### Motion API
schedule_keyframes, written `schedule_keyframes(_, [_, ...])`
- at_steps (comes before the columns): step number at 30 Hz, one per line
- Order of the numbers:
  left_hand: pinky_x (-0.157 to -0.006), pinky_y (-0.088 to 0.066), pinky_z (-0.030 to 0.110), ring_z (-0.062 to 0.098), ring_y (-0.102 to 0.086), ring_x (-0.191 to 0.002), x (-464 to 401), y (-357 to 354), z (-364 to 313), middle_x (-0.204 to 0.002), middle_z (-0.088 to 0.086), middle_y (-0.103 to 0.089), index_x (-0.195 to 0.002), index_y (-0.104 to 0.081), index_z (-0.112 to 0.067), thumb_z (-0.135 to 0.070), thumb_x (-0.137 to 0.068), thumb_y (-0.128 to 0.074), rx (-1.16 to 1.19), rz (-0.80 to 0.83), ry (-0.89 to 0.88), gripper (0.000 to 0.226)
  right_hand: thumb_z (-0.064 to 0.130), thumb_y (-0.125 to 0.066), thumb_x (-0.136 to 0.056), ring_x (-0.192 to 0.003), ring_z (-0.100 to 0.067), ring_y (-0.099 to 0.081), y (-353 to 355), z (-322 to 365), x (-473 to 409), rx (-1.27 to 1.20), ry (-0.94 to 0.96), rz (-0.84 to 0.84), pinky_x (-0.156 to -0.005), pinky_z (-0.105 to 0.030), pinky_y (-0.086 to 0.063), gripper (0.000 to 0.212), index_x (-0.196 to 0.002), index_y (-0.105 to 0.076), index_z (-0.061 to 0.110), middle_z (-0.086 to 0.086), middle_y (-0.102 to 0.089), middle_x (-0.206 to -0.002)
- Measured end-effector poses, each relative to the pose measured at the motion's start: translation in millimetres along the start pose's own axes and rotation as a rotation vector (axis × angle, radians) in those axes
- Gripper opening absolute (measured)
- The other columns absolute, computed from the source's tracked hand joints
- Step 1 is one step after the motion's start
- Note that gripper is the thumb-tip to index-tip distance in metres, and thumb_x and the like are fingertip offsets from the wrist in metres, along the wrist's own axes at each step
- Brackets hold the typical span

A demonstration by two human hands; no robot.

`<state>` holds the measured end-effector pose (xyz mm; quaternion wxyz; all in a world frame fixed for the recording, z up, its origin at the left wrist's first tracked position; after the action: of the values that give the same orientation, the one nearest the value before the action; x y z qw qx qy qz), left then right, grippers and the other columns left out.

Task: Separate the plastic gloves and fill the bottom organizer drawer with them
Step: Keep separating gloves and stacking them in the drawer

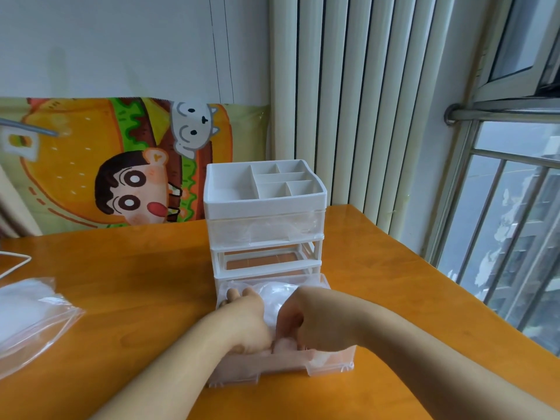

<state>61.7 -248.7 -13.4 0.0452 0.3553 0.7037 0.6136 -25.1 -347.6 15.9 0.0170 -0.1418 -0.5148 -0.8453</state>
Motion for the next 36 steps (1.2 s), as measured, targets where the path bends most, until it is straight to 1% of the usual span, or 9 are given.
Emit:
schedule_keyframes(2, [-0.097, -0.049, 0.031, 0.032, -0.044, -0.141, 10, 11, 2, -0.170, 0.013, -0.013, -0.164, 0.003, -0.016, -0.033, -0.089, -0.074, 0.004, 0.057, -0.009, 0.109, -0.003, -0.051, -0.091, -0.086, -0.013, -0.073, 18, -1, 6, -0.047, -0.007, -0.192, -0.079, -0.029, -0.063, 0.040, -0.101, -0.081, 0.022, 0.008, -0.077, -0.092])
schedule_keyframes(5, [-0.110, -0.046, 0.038, 0.030, -0.042, -0.144, 25, 30, 5, -0.167, 0.007, -0.029, -0.165, -0.009, -0.027, -0.040, -0.086, -0.074, 0.038, 0.041, -0.033, 0.104, 0.007, -0.053, -0.098, -0.100, -0.016, -0.068, 32, -2, 6, -0.007, -0.023, -0.465, -0.080, -0.026, -0.060, 0.031, -0.117, -0.074, 0.019, 0.001, -0.071, -0.113])
schedule_keyframes(7, [-0.120, -0.035, 0.043, 0.031, -0.026, -0.154, 30, 38, 3, -0.172, 0.005, -0.012, -0.165, -0.004, -0.028, -0.034, -0.096, -0.061, 0.031, -0.025, -0.052, 0.090, 0.028, -0.052, -0.105, -0.128, -0.025, -0.056, 19, -4, -3, 0.002, -0.063, -0.401, -0.102, -0.036, -0.054, 0.038, -0.142, -0.057, 0.021, -0.004, -0.056, -0.142])
schedule_keyframes(9, [-0.125, -0.024, 0.044, 0.029, -0.015, -0.155, 29, 42, -6, -0.170, 0.001, -0.008, -0.164, -0.012, -0.026, -0.037, -0.103, -0.047, -0.028, -0.167, -0.111, 0.072, 0.045, -0.048, -0.106, -0.152, -0.034, -0.030, -3, -10, -12, 0.057, -0.143, -0.237, -0.123, -0.048, -0.034, 0.062, -0.162, -0.030, 0.026, -0.008, -0.032, -0.164])
schedule_keyframes(12, [-0.122, -0.022, 0.042, 0.023, -0.019, -0.148, 25, 35, -26, -0.155, -0.006, -0.020, -0.152, -0.035, -0.032, -0.046, -0.106, -0.038, -0.039, -0.364, -0.274, 0.048, 0.040, -0.045, -0.103, -0.158, -0.043, -0.008, -24, -12, -21, 0.197, -0.164, -0.085, -0.129, -0.057, -0.013, 0.075, -0.166, -0.007, 0.027, -0.017, -0.017, -0.168])
schedule_keyframes(16, [-0.120, -0.029, 0.041, 0.021, -0.023, -0.144, 6, 8, -21, -0.153, 0.000, -0.021, -0.151, -0.033, -0.022, -0.033, -0.109, -0.032, -0.053, -0.334, -0.248, 0.044, 0.039, -0.046, -0.101, -0.160, -0.043, 0.005, -29, -13, -23, 0.201, -0.202, 0.025, -0.129, -0.059, -0.005, 0.082, -0.166, 0.005, 0.036, -0.015, 0.000, -0.173])
schedule_keyframes(23, [-0.121, -0.026, 0.044, 0.030, -0.024, -0.140, -17, -9, -11, -0.150, 0.012, -0.024, -0.152, -0.022, -0.013, -0.032, -0.103, -0.042, -0.014, -0.216, -0.050, 0.056, 0.033, -0.051, -0.099, -0.159, -0.038, -0.006, -27, -15, -26, 0.139, -0.195, 0.063, -0.127, -0.055, -0.017, 0.080, -0.164, -0.005, 0.042, -0.008, -0.003, -0.173])
schedule_keyframes(33, [-0.103, -0.043, 0.038, 0.026, -0.040, -0.129, -34, -11, 3, -0.138, 0.006, -0.039, -0.144, -0.034, -0.021, -0.041, -0.093, -0.062, 0.666, -0.077, 0.021, 0.062, 0.041, -0.051, -0.102, -0.151, -0.036, -0.028, -25, -26, -36, 0.073, -0.188, 0.027, -0.121, -0.055, -0.034, 0.074, -0.162, -0.009, 0.043, -0.003, -0.019, -0.166])
schedule_keyframes(36, [-0.112, -0.041, 0.041, 0.027, -0.036, -0.137, -34, -14, 3, -0.146, 0.007, -0.035, -0.148, -0.030, -0.021, -0.043, -0.097, -0.056, 0.549, -0.114, 0.025, 0.061, 0.039, -0.048, -0.103, -0.155, -0.036, -0.019, -29, -22, -35, 0.125, -0.199, 0.040, -0.124, -0.055, -0.029, 0.075, -0.163, -0.002, 0.040, -0.002, -0.013, -0.168])
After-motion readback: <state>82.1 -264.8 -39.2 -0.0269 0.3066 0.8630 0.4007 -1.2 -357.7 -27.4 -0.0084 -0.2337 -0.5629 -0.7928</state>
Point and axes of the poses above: each hand's wrist, its own x-axis away from the middle knuckle, its own y-axis out of the back of the hand, z = x × y, the point moved 6 cm from there along -x, towards the middle knuckle
